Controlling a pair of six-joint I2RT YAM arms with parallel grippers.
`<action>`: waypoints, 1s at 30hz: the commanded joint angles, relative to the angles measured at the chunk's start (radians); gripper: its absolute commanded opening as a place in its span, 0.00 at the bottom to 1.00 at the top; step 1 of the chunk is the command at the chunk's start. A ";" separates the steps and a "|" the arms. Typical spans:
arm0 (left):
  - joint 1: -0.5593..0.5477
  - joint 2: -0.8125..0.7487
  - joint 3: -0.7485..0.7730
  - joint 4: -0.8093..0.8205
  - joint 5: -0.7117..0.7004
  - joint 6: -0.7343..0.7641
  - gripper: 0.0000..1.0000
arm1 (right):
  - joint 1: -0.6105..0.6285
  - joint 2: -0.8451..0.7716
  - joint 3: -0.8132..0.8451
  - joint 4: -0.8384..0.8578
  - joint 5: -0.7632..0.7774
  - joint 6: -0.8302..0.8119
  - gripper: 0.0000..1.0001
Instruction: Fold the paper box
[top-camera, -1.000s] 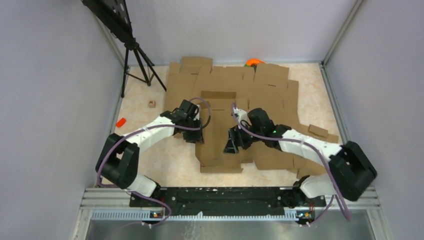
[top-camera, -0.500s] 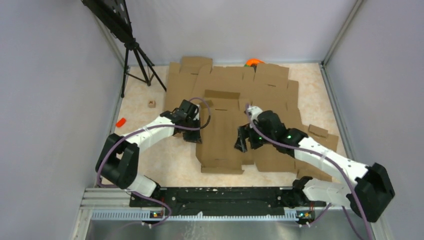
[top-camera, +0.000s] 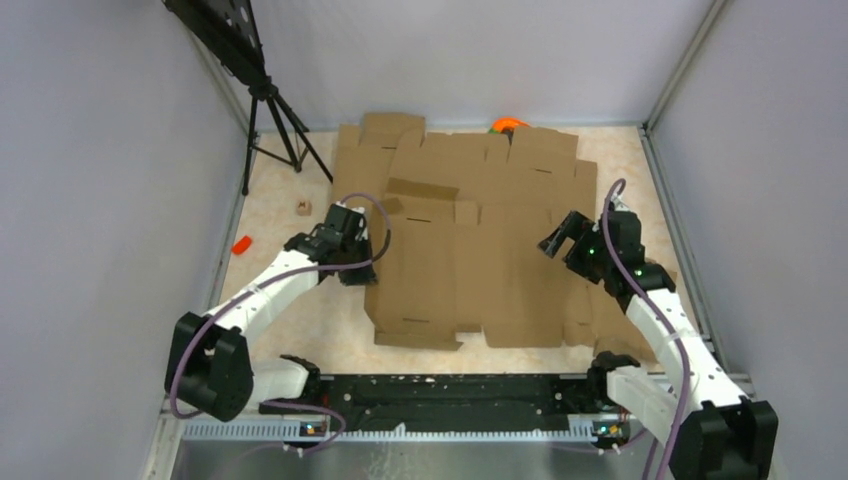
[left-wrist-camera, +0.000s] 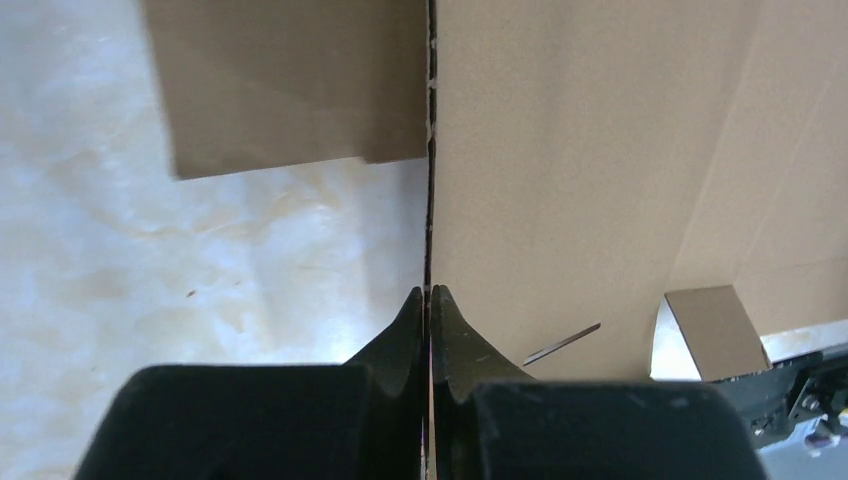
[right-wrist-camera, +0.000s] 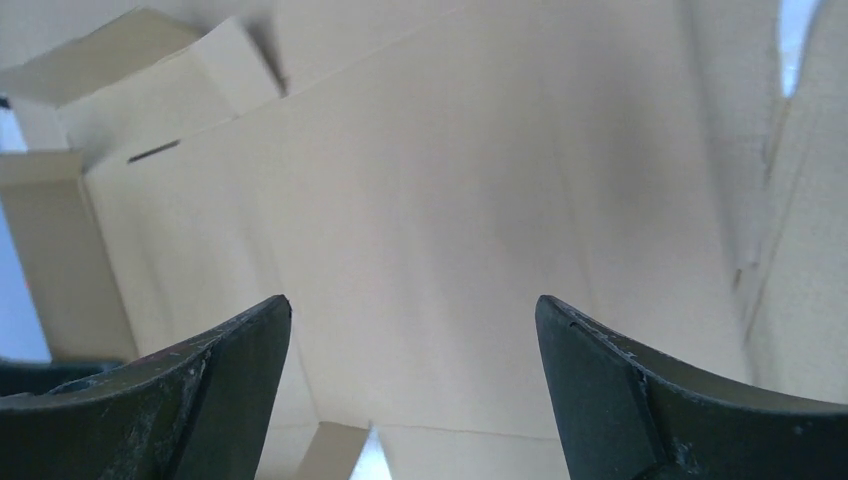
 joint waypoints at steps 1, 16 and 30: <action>0.089 -0.075 -0.035 -0.006 -0.021 0.010 0.00 | -0.018 0.013 -0.002 -0.006 0.112 0.061 0.92; 0.074 0.049 0.087 -0.124 -0.024 0.072 0.00 | -0.029 0.188 -0.060 0.190 0.271 0.085 0.99; 0.060 0.156 0.156 -0.199 -0.092 0.135 0.00 | -0.072 0.403 -0.036 0.399 0.147 -0.085 0.99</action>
